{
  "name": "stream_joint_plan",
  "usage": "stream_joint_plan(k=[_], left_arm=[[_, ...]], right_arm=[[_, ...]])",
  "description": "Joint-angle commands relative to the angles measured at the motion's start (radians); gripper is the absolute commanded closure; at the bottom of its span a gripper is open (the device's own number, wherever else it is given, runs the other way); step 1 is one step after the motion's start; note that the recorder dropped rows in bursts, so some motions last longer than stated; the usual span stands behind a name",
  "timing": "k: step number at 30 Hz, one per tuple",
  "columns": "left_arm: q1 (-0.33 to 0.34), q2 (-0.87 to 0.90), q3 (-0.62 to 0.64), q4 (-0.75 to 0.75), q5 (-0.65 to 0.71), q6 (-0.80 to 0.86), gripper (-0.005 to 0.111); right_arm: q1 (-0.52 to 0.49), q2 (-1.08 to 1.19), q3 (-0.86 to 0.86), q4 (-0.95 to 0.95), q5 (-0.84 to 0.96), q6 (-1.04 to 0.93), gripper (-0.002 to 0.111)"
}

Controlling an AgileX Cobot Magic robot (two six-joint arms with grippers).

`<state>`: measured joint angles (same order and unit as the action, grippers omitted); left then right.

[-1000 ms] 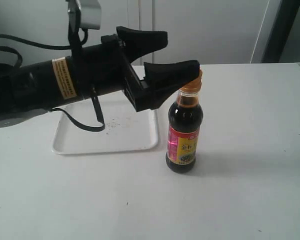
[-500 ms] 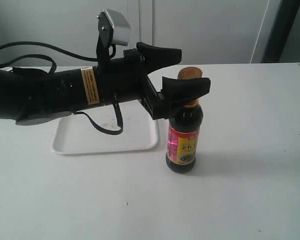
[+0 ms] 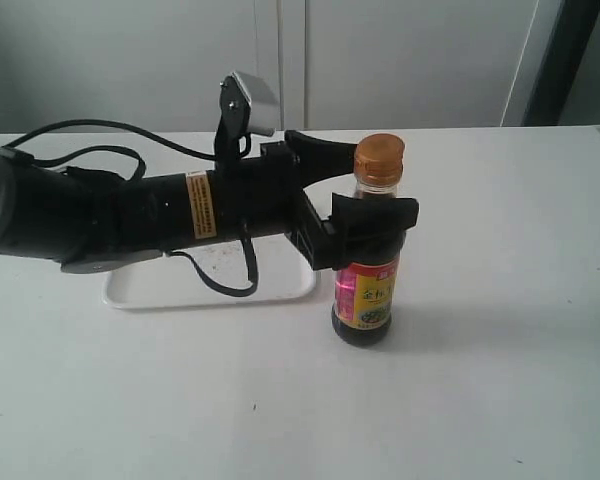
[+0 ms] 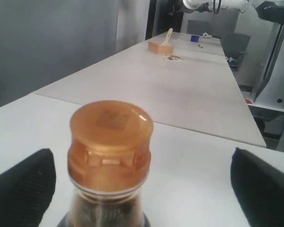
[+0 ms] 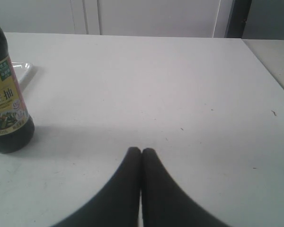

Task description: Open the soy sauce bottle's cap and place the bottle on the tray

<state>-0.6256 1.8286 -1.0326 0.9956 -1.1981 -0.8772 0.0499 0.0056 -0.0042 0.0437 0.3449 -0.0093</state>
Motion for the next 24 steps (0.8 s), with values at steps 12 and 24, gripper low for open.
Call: stream_joint_plan(k=[12, 24], left_arm=[[-0.034, 0.075, -0.005, -0.053, -0.023, 0.067, 0.002], [-0.084, 0.15, -0.005, -0.145, 0.025, 0.203, 0.002]], right_arm=[[0.001, -0.006, 0.004, -0.007, -0.003, 0.004, 0.108], [0.001, -0.006, 0.004, -0.007, -0.003, 0.004, 0.108]])
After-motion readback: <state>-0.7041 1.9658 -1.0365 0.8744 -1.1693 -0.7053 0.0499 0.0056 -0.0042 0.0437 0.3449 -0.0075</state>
